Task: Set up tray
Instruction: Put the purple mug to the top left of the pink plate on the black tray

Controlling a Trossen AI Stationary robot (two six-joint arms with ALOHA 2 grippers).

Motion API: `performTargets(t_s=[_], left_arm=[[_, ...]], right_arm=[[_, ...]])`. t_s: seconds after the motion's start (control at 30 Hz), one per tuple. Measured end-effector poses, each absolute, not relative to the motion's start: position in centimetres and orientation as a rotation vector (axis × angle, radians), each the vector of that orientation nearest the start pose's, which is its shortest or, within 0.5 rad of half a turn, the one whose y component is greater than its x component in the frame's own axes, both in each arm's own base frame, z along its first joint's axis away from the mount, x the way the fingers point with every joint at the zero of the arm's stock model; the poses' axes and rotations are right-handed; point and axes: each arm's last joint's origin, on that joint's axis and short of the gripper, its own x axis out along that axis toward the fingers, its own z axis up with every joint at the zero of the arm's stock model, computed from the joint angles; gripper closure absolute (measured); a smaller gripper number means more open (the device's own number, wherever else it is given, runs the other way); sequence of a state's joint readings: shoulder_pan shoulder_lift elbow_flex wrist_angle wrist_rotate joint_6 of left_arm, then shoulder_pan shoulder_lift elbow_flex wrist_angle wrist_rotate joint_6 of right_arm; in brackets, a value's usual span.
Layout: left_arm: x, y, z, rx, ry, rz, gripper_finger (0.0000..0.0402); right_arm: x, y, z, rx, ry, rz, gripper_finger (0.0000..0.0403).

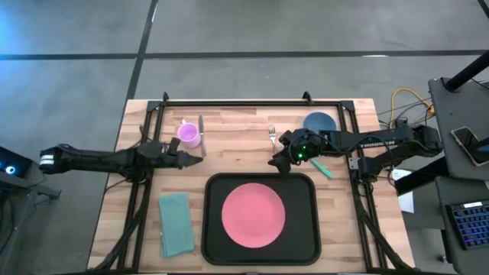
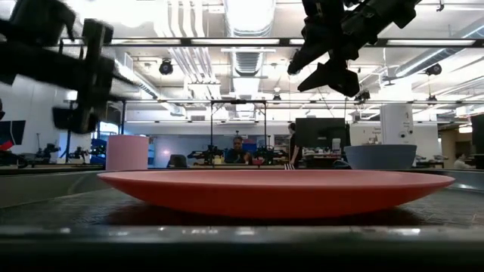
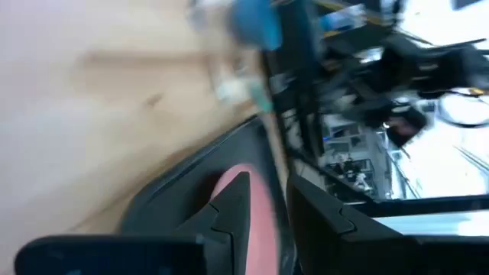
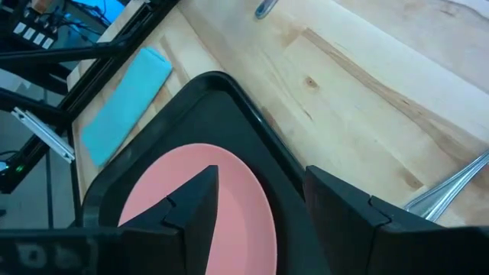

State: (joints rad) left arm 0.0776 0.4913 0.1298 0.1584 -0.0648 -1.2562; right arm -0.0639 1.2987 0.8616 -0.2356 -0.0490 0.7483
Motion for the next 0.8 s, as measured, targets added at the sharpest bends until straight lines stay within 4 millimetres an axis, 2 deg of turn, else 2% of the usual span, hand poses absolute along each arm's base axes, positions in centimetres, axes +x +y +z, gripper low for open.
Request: performTargets(t_s=[0.2,0.4,0.53,0.8], left_arm=[[13.7,1.5,22.6,-0.977,0.115,0.34,0.0333],[14.0,1.6,26.2,-0.744,0.294,0.394,0.0333],[14.3,1.6,27.2,-0.713,0.429,0.444,0.0333],[16.3,1.8,26.9,-0.662,0.651,0.521,0.0333]], right_arm=[[27.1,-1.6,24.7,0.757,0.638,-0.267,0.0223],[27.1,-1.7,24.6,0.748,0.634,-0.292,0.0223],[27.1,-1.8,24.6,0.739,0.624,-0.316,0.0223],[27.0,-2.1,24.6,0.707,0.616,-0.339,0.0223]])
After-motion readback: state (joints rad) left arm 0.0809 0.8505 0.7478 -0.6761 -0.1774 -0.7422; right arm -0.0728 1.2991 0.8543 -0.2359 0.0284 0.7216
